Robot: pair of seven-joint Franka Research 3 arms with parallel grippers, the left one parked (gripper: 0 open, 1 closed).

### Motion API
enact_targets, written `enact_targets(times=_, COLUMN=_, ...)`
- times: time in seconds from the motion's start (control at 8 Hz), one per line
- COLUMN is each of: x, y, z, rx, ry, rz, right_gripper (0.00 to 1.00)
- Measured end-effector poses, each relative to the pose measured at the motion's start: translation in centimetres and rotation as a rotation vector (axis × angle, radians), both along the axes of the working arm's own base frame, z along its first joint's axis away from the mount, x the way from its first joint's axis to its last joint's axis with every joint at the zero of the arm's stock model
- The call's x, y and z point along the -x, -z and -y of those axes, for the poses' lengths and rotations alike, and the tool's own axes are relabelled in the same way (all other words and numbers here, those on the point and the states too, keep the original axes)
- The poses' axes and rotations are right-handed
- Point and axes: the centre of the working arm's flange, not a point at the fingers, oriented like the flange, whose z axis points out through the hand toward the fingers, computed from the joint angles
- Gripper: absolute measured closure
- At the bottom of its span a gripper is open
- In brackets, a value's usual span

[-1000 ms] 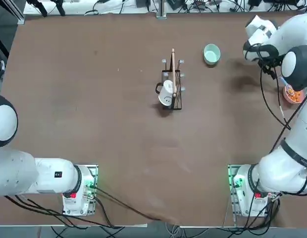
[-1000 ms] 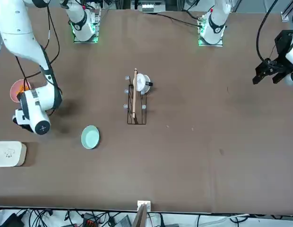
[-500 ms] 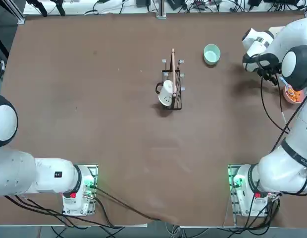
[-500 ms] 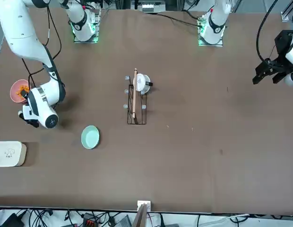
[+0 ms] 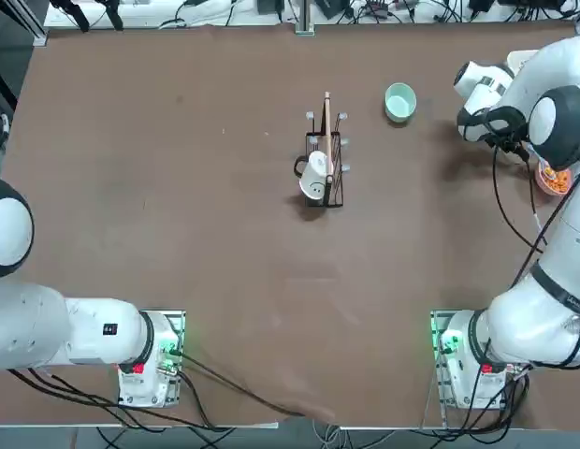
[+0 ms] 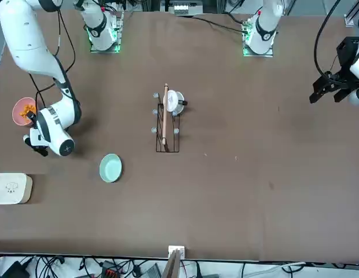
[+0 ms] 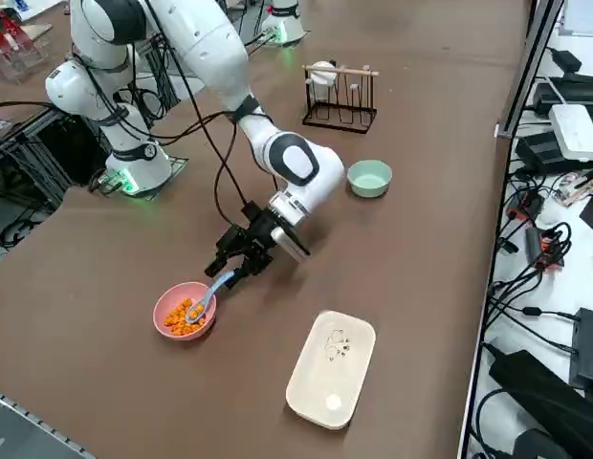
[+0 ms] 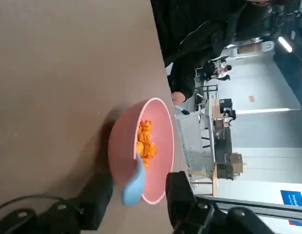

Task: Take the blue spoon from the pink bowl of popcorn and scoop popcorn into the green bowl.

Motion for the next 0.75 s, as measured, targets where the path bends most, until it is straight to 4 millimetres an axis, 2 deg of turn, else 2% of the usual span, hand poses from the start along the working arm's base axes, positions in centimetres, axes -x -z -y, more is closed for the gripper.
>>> enact_targets(times=0.12, x=0.2, y=0.73, z=-0.08, rx=0.011, ry=-0.005, rz=-0.001, right_gripper=0.4)
enact_targets(times=0.25, x=0.24, y=0.94, z=-0.21, rx=0.015, ry=-0.007, rz=-0.001, right_gripper=0.42)
enact_targets(times=0.5, x=0.1, y=0.8, z=-0.52, rx=0.021, ry=-0.012, rz=0.0, right_gripper=0.59)
enact_targets(times=0.75, x=-0.02, y=0.7, z=-0.8, rx=0.027, ry=-0.02, rz=0.0, right_gripper=0.63)
